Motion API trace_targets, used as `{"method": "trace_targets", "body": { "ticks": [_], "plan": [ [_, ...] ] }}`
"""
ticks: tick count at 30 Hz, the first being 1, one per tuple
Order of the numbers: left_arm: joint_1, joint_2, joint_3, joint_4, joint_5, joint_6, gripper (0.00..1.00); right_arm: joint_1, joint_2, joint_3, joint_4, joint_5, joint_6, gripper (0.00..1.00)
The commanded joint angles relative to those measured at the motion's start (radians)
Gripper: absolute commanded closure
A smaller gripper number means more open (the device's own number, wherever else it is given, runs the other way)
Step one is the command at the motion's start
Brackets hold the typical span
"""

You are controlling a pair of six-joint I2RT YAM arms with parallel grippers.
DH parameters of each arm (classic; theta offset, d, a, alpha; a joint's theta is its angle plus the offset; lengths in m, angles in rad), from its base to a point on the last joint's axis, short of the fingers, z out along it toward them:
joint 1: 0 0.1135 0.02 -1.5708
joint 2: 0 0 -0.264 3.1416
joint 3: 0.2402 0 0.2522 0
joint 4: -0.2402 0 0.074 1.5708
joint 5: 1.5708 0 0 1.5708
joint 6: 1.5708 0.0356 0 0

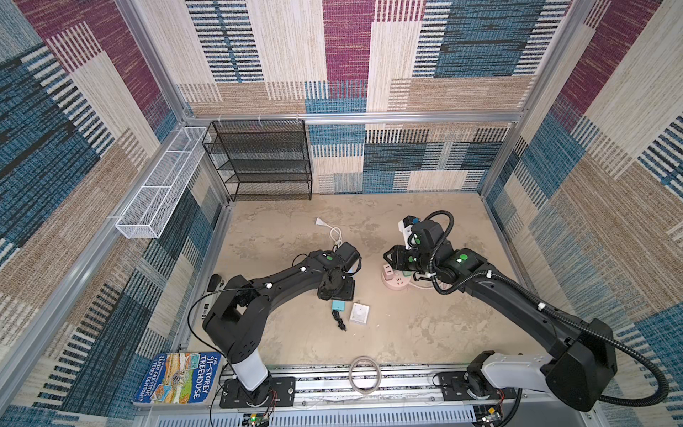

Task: Insert plugs into power strip
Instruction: Pick up the plug from the center of the table.

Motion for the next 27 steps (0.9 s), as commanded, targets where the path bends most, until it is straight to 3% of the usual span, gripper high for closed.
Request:
{"method": "trace_targets", "body": {
  "ticks": [1, 27],
  "plan": [
    [-0.007, 0.041, 0.035, -0.090, -0.027, 0.007, 0.34, 0.002, 0.005, -0.003, 0.029, 0.000, -0.006, 0.68],
    [-0.010, 0.153, 0.092, -0.115, 0.003, 0.006, 0.47, 0.001, -0.006, -0.049, 0.050, 0.043, -0.017, 0.68]
  ]
}}
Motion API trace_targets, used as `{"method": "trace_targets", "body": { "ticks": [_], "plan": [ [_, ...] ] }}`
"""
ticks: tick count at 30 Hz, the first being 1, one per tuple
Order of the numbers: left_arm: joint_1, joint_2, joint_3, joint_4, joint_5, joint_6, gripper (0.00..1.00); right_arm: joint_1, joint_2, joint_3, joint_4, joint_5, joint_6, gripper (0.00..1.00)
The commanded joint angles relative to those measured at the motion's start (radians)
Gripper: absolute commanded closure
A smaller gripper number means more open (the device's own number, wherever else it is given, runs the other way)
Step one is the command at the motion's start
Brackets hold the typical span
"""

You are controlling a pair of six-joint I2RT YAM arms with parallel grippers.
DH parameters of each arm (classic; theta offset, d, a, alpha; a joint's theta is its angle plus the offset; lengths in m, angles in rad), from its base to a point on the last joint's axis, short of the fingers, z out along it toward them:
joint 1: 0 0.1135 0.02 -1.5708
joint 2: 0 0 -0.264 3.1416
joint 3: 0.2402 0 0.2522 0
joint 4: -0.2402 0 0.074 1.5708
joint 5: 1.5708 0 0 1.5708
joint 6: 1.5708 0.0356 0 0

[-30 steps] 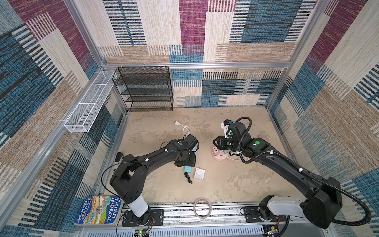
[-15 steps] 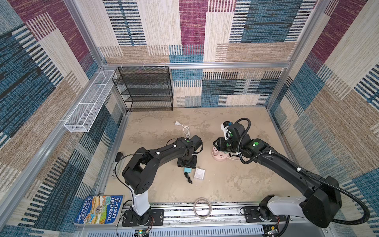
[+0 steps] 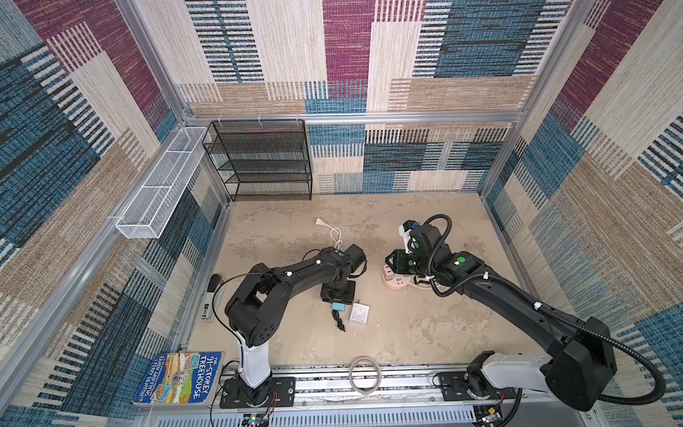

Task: Insert plugs into power strip
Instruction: Pick up the plug from the center of the table.

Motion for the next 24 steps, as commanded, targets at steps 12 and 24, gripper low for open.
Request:
{"method": "trace_targets", "body": {
  "ticks": [12, 24],
  "plan": [
    [0.000, 0.005, 0.018, -0.017, -0.020, 0.009, 0.75, 0.001, -0.009, -0.022, 0.053, 0.022, -0.005, 0.68],
    [0.025, -0.204, 0.058, -0.036, -0.113, -0.009, 1.00, 0.001, 0.016, 0.022, 0.089, -0.013, 0.000, 0.68]
  ]
}}
